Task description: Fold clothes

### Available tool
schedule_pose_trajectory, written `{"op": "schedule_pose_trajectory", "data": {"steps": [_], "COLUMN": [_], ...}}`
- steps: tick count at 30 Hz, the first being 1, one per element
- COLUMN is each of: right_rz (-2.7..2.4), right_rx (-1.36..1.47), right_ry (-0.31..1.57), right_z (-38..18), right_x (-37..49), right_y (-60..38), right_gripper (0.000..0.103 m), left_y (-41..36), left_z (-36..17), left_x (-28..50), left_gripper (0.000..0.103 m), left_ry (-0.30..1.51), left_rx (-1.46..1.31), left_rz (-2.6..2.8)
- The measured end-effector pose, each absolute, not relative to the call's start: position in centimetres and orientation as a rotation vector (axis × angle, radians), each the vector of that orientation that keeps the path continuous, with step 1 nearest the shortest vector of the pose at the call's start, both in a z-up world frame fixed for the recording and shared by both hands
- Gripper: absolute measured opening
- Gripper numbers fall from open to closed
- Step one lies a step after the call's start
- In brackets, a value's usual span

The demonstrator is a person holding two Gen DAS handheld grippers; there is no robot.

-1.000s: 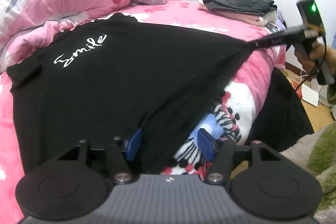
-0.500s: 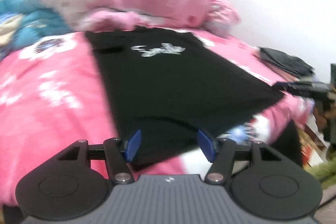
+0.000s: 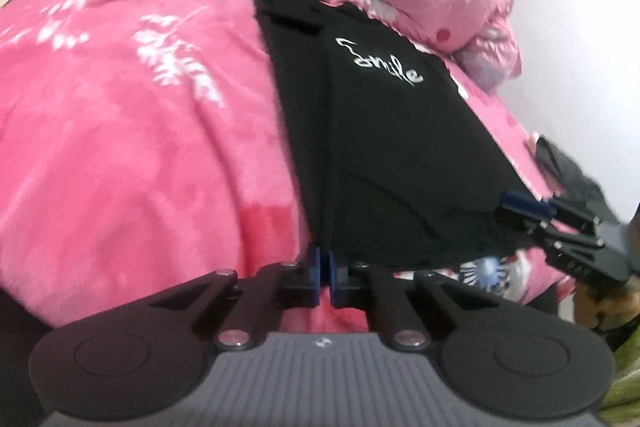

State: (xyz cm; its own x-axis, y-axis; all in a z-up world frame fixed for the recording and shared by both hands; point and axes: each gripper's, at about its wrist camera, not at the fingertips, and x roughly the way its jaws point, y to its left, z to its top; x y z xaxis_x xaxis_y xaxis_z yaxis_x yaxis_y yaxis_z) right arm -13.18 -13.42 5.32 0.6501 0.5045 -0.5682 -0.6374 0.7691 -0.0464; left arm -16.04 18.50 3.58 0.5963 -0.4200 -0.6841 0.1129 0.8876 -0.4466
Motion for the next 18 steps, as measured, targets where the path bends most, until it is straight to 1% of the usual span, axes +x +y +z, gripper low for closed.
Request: {"op": "schedule_pose_trajectory", "data": {"steps": [8, 13, 18], "right_rz": [0.565, 0.667, 0.687], "right_rx": [-0.248, -0.231, -0.218], "right_ry": [0.61, 0.587, 0.685], "right_z": [3.8, 3.6, 0.9], "right_x": [-12.4, -12.0, -13.1], "right_y": [-14.9, -12.9, -12.6], "right_gripper": [0.025, 0.025, 0.026], "left_y": [19.3, 19.3, 19.4], "left_z": [3.1, 2.7, 2.2], "left_x": [-16.4, -16.4, -16.3], "left_gripper": [0.004, 0.004, 0.004], "left_ry": [0.909, 0.925, 0.934], "left_rx": [-0.373, -0.358, -0.35], "left_rz": [-0.314, -0.314, -0.322]}}
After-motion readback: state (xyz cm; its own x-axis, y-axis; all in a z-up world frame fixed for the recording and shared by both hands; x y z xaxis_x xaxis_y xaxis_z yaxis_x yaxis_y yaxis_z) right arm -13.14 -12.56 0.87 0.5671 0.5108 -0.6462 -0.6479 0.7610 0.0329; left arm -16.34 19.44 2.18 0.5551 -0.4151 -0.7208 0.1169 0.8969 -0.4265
